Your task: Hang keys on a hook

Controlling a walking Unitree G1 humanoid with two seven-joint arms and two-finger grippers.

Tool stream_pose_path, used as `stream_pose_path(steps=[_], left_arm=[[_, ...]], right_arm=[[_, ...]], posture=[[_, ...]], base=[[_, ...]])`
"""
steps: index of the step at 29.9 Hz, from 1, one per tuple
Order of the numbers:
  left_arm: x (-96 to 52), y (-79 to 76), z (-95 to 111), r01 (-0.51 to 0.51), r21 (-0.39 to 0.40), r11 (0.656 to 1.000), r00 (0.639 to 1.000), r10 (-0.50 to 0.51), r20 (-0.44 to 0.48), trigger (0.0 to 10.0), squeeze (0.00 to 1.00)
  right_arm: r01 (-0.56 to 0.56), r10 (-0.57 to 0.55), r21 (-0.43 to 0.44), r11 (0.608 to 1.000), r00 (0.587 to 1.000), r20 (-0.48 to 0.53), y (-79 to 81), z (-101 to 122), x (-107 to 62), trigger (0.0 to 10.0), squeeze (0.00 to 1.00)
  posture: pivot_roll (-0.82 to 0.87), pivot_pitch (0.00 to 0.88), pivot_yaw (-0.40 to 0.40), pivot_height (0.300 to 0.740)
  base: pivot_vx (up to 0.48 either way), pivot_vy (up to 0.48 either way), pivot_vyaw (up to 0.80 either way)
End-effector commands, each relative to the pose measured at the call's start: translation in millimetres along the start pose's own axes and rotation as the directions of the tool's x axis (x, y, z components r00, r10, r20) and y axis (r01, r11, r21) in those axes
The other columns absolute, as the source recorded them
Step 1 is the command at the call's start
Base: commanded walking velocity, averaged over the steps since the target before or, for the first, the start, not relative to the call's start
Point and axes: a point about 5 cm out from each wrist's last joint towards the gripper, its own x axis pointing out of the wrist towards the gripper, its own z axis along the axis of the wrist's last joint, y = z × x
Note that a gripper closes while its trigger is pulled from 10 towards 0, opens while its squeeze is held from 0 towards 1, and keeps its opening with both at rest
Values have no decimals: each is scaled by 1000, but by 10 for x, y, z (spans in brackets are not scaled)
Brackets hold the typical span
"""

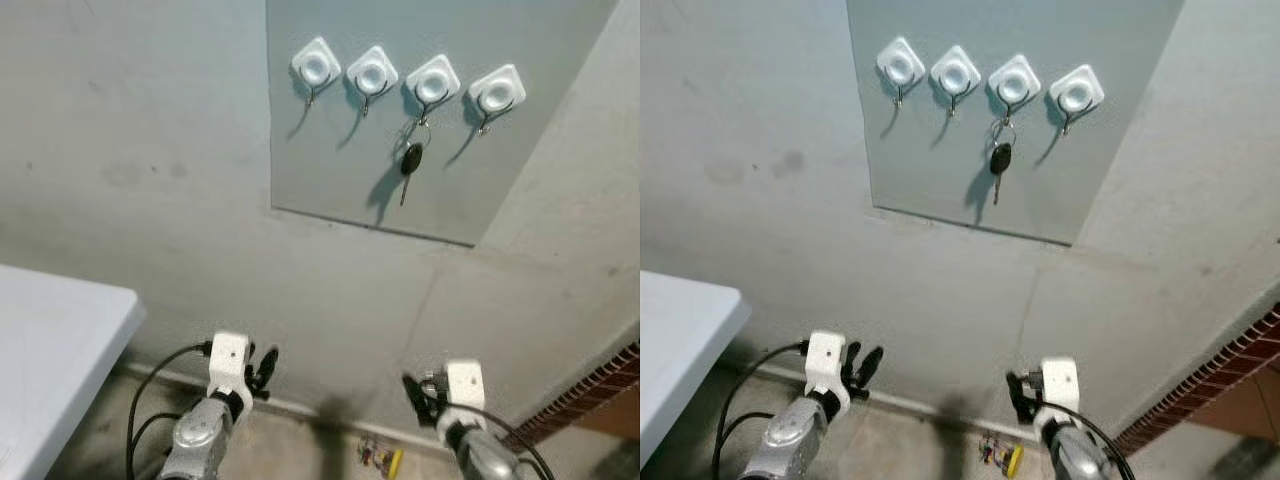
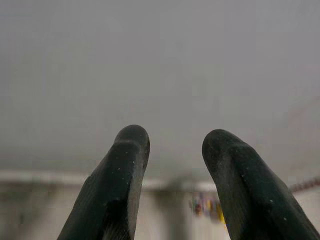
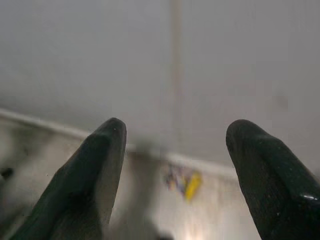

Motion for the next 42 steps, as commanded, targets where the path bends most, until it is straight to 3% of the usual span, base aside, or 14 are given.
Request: stream_pose_path(steps=[1, 2, 5, 12, 14, 25, 42], left_arm=[[-43, 23, -135, -25, -8, 1000, 997, 24, -77, 10000, 0], [-89, 39, -237, -31, -31, 999, 992, 27, -127, 10000, 0], [-141, 53, -335, -43, -110, 993, 987, 25, -161, 10000, 0], [-301, 176, -558, -178, -163, 970, 957, 132, -259, 10000, 0], [-325, 188, -586, -181, -161, 970, 953, 133, -273, 10000, 0], [-459, 212, -763, -188, -79, 979, 918, 147, -368, 10000, 0], [-490, 223, -799, -187, -46, 981, 908, 155, -390, 10000, 0]], right_arm=[[53, -53, -3, 999, 994, -94, -74, -185, -68, 10000, 0], [64, -62, 4, 998, 987, -145, -85, -301, -117, 10000, 0], [72, -64, 43, 996, 982, -180, -84, -397, -163, 10000, 0], [108, -84, 66, 992, 953, -289, -69, -665, -302, 10000, 0], [102, -66, 111, 989, 953, -294, -40, -690, -311, 10000, 0], [39, -21, 50, 998, 945, -326, 48, -722, -306, 10000, 0], [40, -21, 53, 998, 945, -327, 45, -724, -307, 10000, 0]], posture=[[-47, 0, -22, 740], [-44, 0, -20, 740], [-49, 0, -17, 740], [-58, 0, -10, 740], [-55, 0, -11, 740], [-46, 0, -16, 740], [-44, 0, -15, 740]], base=[[0, 0, 0], [0, 0, 0], [0, 0, 0], [0, 0, 0], [0, 0, 0], [0, 0, 785], [0, 0, 790]])
